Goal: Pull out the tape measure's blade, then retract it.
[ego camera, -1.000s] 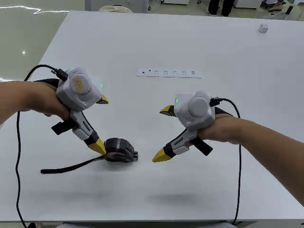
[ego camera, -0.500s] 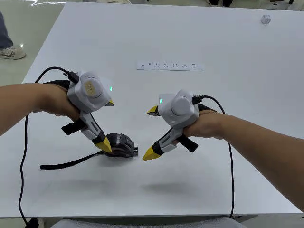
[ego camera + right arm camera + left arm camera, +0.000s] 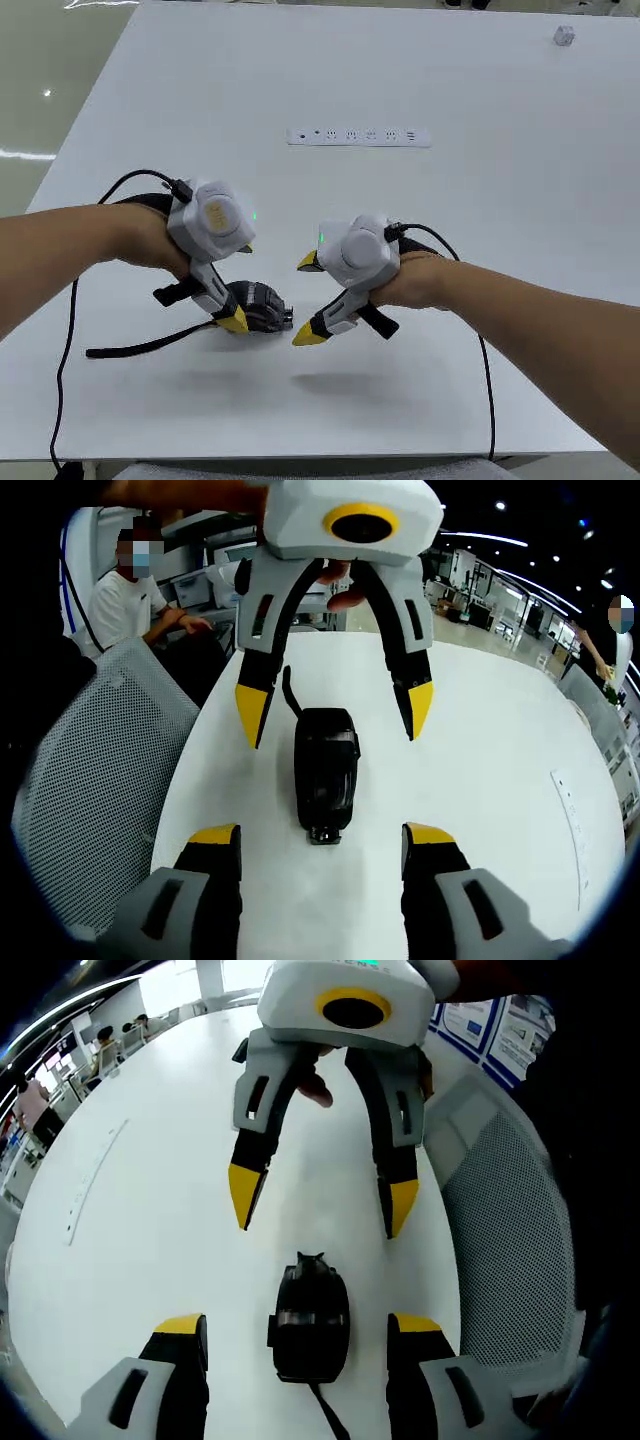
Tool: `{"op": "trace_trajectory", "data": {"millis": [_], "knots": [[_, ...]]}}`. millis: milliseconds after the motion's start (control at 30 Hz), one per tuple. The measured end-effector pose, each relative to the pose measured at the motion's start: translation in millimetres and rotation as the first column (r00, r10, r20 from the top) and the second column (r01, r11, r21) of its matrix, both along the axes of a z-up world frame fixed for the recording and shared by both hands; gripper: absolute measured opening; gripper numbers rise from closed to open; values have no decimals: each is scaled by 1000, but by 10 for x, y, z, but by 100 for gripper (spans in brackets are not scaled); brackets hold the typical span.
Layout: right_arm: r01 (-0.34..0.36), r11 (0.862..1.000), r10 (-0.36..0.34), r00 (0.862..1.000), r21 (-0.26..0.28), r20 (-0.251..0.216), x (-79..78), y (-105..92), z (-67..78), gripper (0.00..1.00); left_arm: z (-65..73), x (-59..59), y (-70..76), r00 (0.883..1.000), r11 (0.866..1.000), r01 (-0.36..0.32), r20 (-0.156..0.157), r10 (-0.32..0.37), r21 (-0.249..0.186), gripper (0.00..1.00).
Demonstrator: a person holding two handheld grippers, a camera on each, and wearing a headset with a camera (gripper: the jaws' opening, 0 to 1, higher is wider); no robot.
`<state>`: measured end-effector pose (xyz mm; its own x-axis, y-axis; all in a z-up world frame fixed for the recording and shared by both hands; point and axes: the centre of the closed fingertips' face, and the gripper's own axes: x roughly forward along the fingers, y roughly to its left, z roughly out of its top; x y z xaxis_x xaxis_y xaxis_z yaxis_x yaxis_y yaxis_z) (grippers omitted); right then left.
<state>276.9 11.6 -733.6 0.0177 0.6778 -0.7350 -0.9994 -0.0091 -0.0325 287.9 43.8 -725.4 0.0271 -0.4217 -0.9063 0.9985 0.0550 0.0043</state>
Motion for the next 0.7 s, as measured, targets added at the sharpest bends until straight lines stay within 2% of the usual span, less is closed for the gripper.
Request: {"op": "trace_trajectory", "data": {"millis": [133,267,333,433,533,633,700], "knots": [[-6,1000,6,1000,-17,-5,-2,-5,-71,62,-82,-12,-5,1000,1000,-3,-2,3,17,64],[-5,1000,5,1000,-30,-11,13,-16,-149,58,-143,-19,-42,999,999,-35,-9,35,3,60],[-3,999,2,1000,-32,-16,17,-14,-173,55,-187,-41,-45,1000,1000,-10,2,10,13,58],[-10,999,9,1000,-35,-18,16,4,-198,52,-282,10,-11,1000,999,15,16,-15,39,52],[-16,999,15,1000,-39,-19,13,27,-218,52,-289,7,-48,1000,1000,5,-2,-5,23,48],[-22,999,21,1000,-45,-23,-6,39,-246,51,-307,4,-81,1000,1000,24,9,-24,13,48],[-29,998,28,999,-54,-25,-16,34,-273,51,-313,-8,-95,999,999,36,5,-36,5,48]]}}
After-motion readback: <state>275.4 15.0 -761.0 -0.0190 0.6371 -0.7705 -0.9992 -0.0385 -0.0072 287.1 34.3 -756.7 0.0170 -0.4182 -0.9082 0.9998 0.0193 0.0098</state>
